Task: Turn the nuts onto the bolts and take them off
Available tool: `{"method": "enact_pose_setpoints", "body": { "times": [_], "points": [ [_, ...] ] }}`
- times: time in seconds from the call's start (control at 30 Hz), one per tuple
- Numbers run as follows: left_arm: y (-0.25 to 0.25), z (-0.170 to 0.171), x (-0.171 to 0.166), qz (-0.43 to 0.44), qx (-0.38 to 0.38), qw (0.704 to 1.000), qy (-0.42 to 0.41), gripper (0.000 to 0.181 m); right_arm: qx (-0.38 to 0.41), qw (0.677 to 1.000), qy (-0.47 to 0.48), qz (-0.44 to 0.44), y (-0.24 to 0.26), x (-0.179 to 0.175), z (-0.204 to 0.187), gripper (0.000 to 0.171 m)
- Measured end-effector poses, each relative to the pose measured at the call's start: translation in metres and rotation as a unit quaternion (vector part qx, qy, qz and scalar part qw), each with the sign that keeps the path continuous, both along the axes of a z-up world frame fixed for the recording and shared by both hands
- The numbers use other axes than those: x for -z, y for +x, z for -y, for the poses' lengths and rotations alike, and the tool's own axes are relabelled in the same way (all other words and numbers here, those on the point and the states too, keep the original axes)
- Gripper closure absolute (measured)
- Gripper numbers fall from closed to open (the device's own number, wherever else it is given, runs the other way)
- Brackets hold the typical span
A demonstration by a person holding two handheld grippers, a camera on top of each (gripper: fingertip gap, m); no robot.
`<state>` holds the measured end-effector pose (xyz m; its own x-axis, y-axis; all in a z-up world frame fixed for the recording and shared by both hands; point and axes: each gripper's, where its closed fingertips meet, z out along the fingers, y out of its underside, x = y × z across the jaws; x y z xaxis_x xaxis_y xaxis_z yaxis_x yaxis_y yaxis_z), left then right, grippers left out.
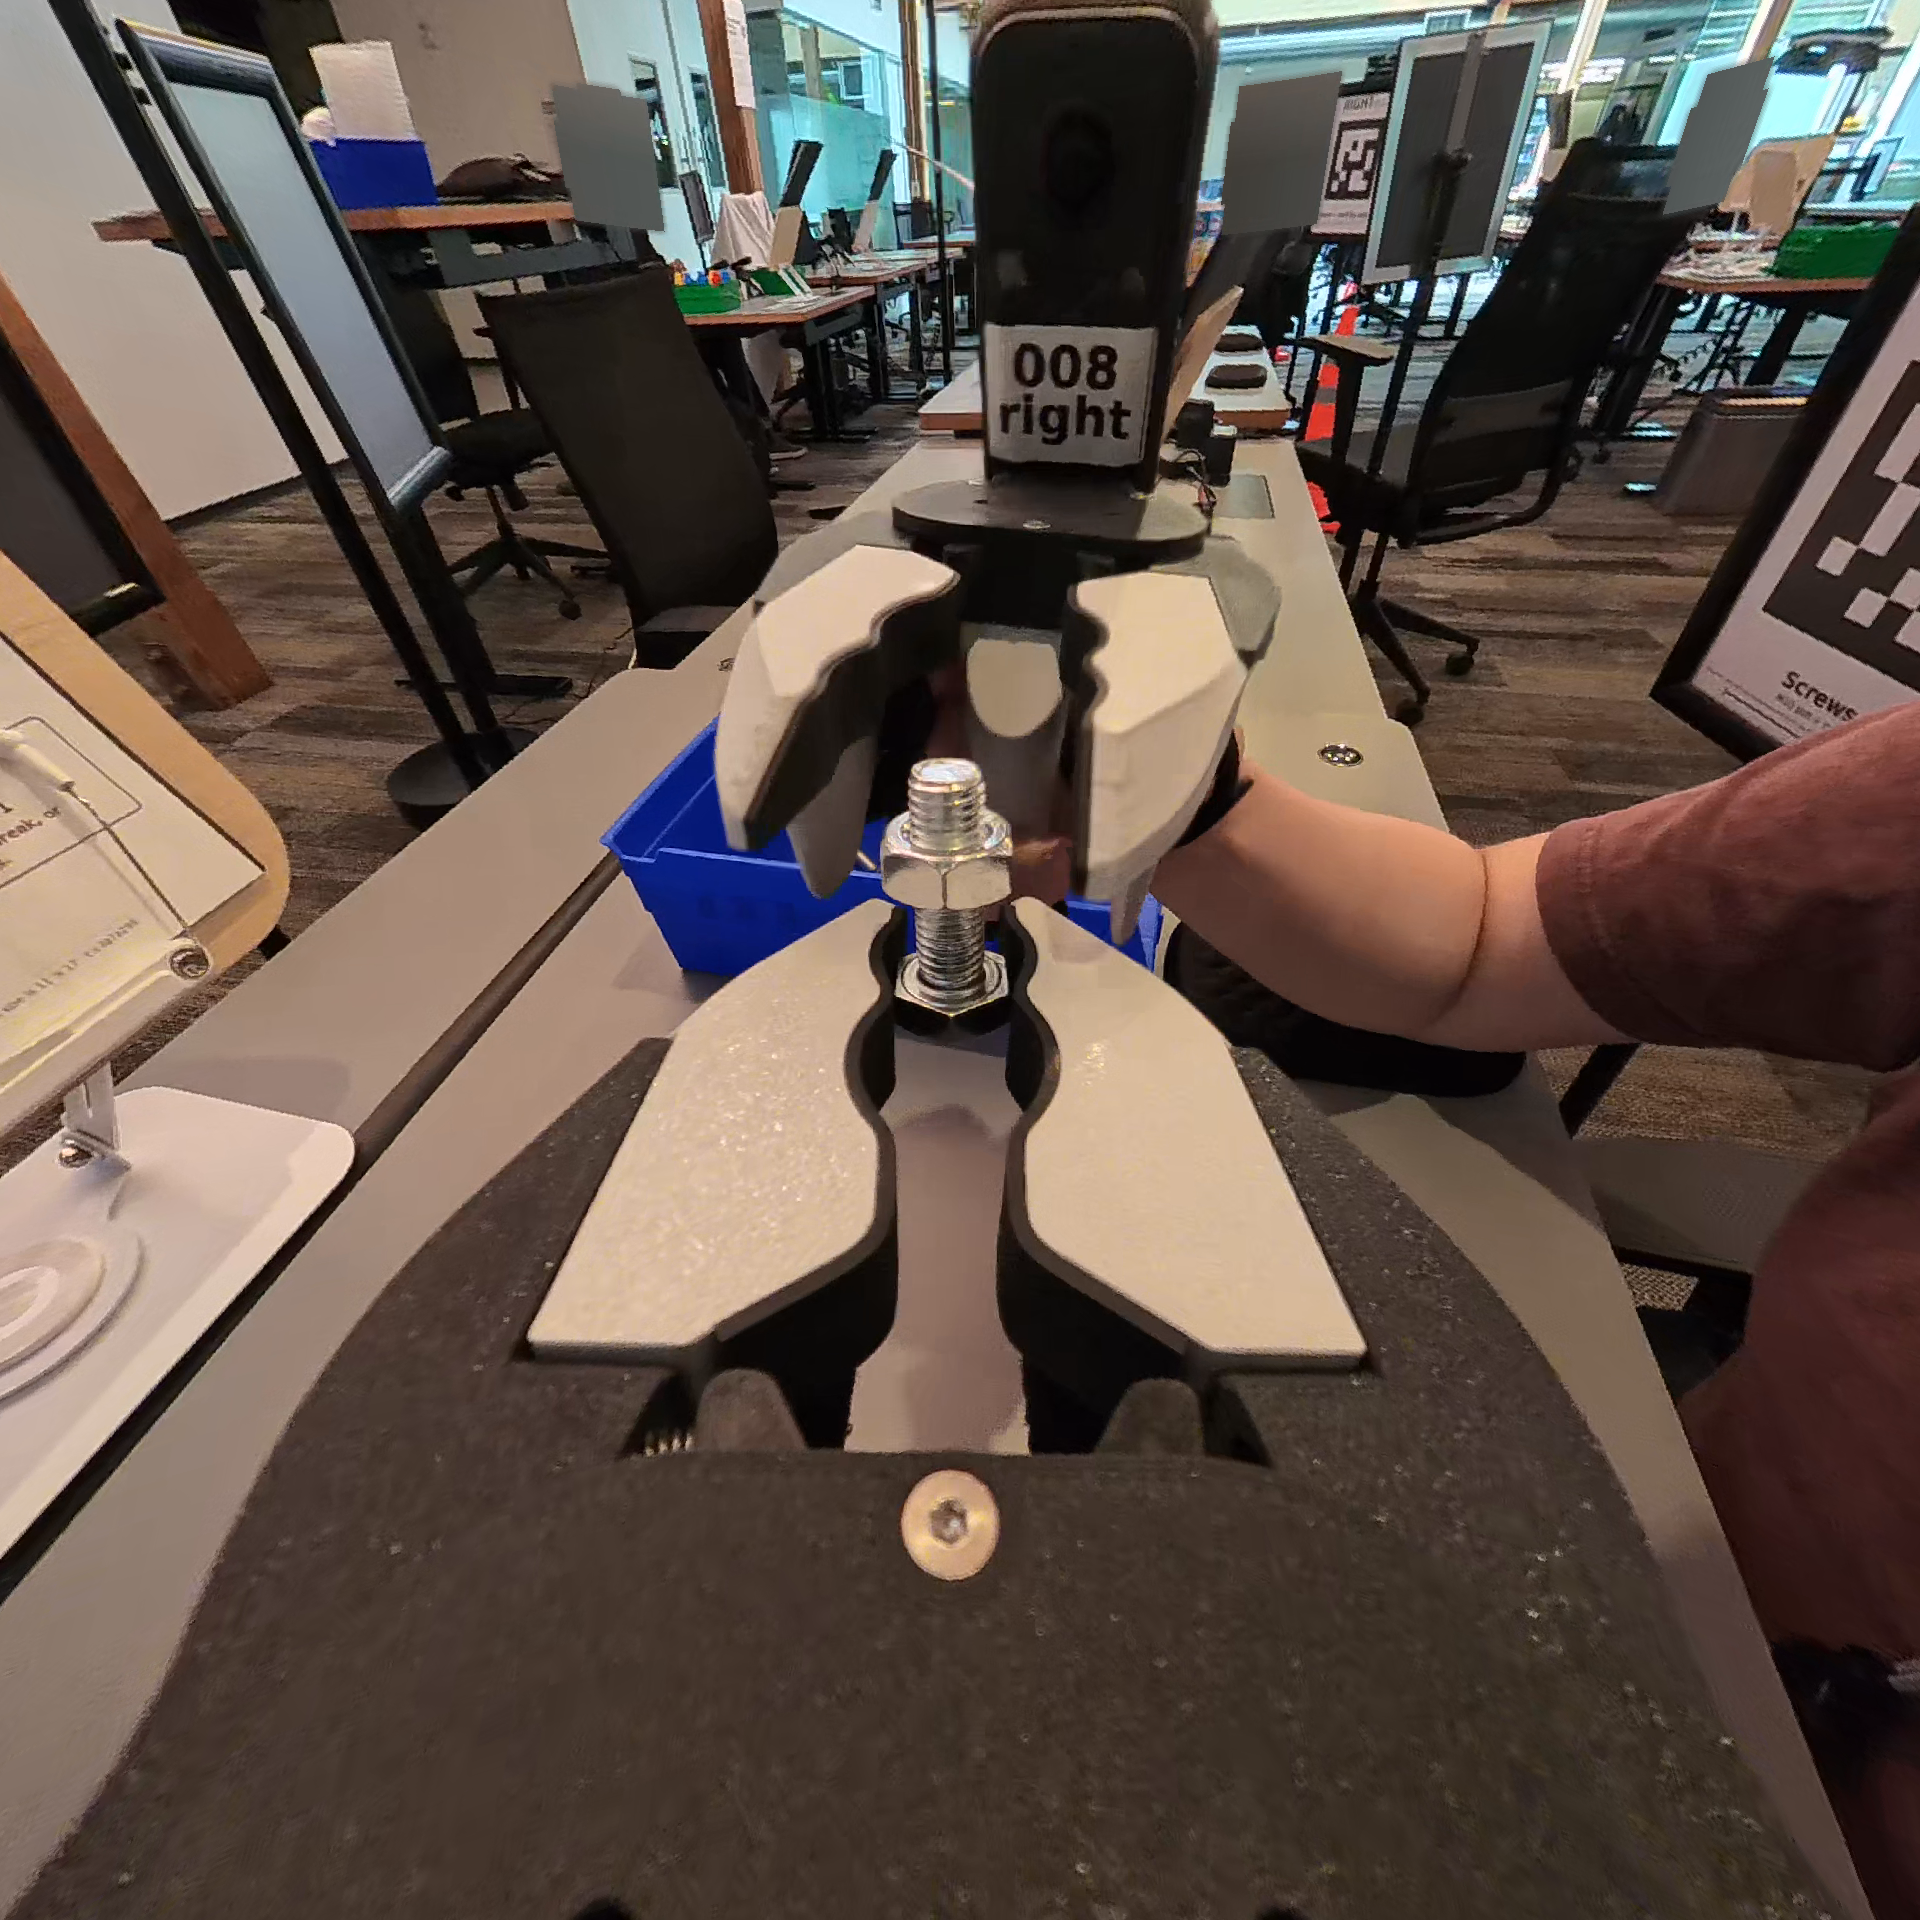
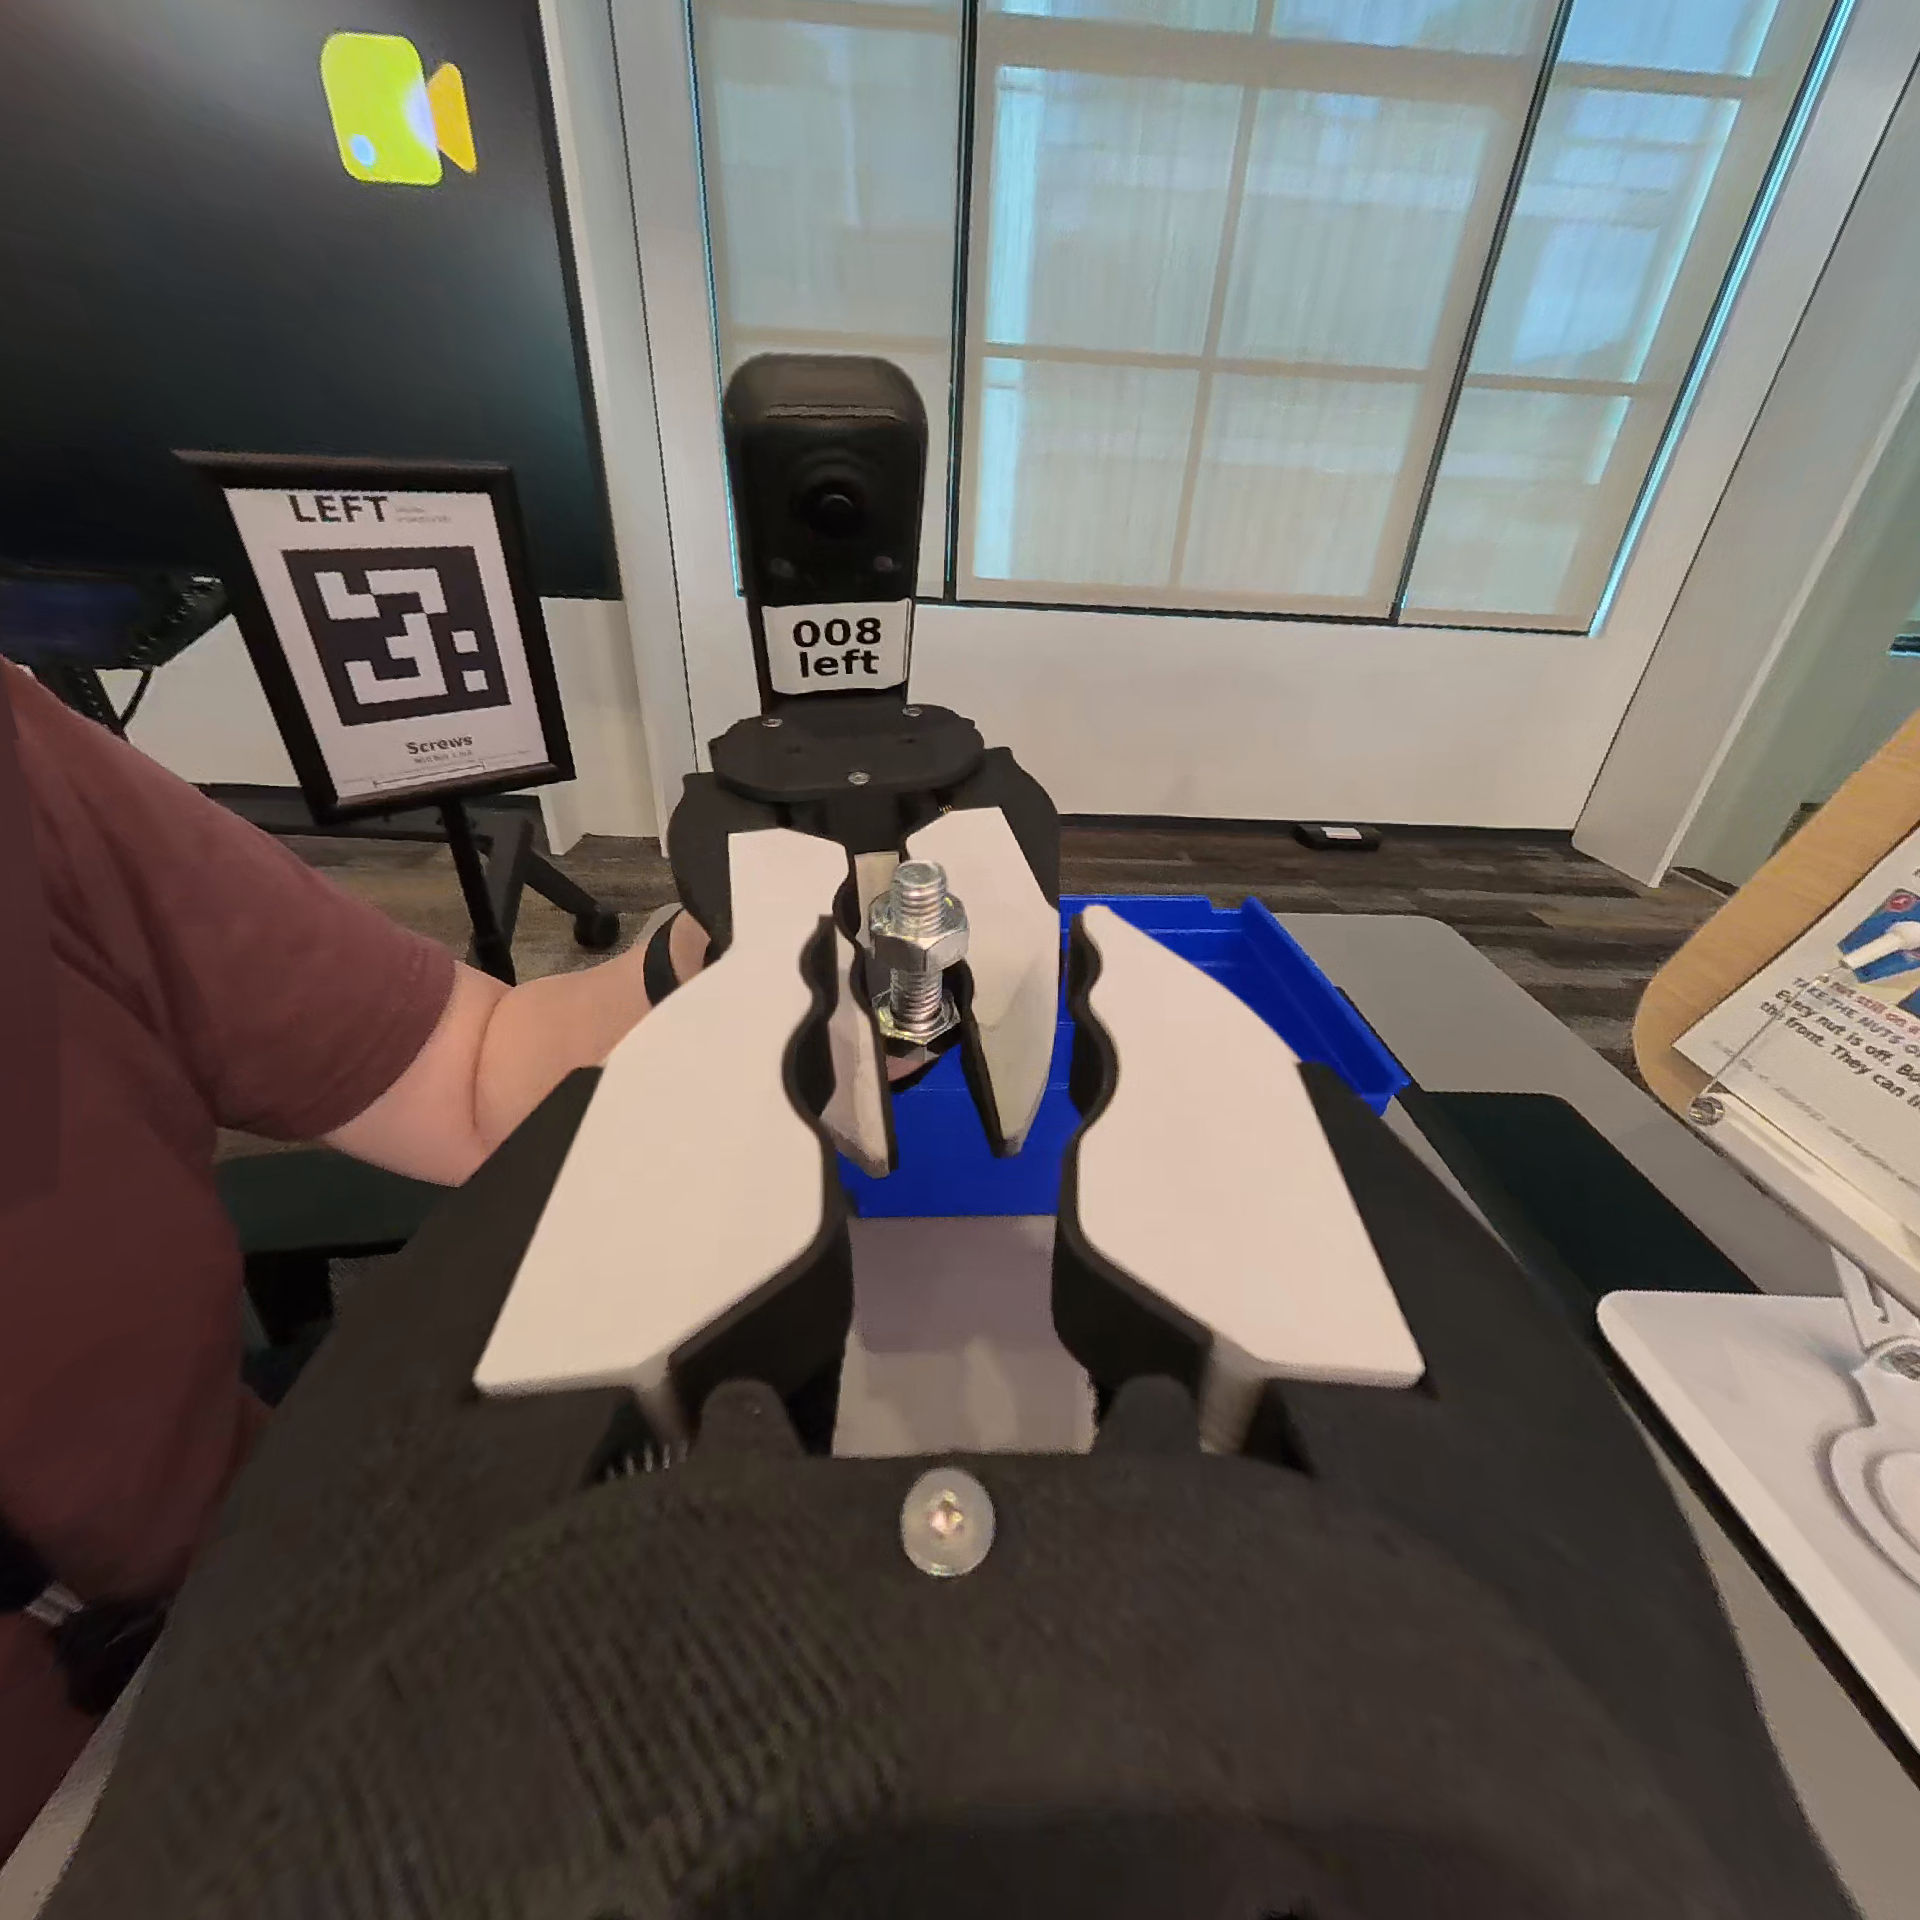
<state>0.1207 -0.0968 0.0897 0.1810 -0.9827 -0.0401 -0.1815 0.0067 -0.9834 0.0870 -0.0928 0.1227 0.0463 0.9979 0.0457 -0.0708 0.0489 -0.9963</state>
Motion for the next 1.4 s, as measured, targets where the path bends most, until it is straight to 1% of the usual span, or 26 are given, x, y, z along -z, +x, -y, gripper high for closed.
{"method": "enact_pose_setpoints", "body": {
  "times": [0.07,0.2,0.27,0.37,0.43,0.63,0.83,1.03,1.13,1.33,1.37,1.4],
  "points": [
    [0.002,0.003,0.0,-0.003,0.004,1.0,0.006,0.165,-0.013,1.0,-0.011,-0.002,-0.002,0.001,0.002,0.134],
    [0.004,0.014,-0.004,0.009,0.036,0.999,-0.002,0.165,-0.075,0.996,-0.05,-0.025,0.007,-0.002,0.007,0.132],
    [0.002,0.014,-0.007,0.017,0.04,0.999,-0.006,0.166,-0.092,0.993,-0.069,-0.022,0.01,-0.001,0.006,0.134],
    [0.001,0.016,-0.008,0.021,0.047,0.999,-0.009,0.166,-0.114,0.991,-0.065,-0.021,0.009,-0.001,0.014,0.142],
    [0.003,0.017,-0.007,0.016,0.047,0.999,-0.006,0.166,-0.122,0.991,-0.057,-0.02,0.007,-0.001,0.019,0.152],
    [0.005,0.019,-0.005,0.005,0.047,0.999,0.003,0.166,-0.108,0.993,-0.041,-0.008,0.005,-0.003,0.022,0.153],
    [0.011,0.016,0.013,-0.059,0.02,0.998,0.032,0.166,-0.062,0.996,0.005,0.057,-0.002,0.008,0.025,0.153],
    [0.013,0.016,0.014,-0.055,0.022,0.998,0.03,0.162,-0.059,0.997,0.007,0.058,0.0,0.006,0.025,0.153],
    [0.013,0.018,0.011,-0.041,0.03,0.998,0.025,0.166,-0.064,0.997,0.002,0.052,0.001,0.005,0.025,0.152],
    [0.013,0.013,0.011,-0.046,0.015,0.998,0.034,0.167,-0.064,0.997,-0.003,0.043,0.002,0.004,0.023,0.153],
    [0.013,0.014,0.01,-0.044,0.015,0.998,0.032,0.167,-0.06,0.998,-0.001,0.033,0.002,0.001,0.022,0.15],
    [0.013,0.013,0.009,-0.039,0.012,0.999,0.028,0.167,-0.047,0.999,0.004,0.016,0.004,-0.005,0.019,0.137]
  ]
}}
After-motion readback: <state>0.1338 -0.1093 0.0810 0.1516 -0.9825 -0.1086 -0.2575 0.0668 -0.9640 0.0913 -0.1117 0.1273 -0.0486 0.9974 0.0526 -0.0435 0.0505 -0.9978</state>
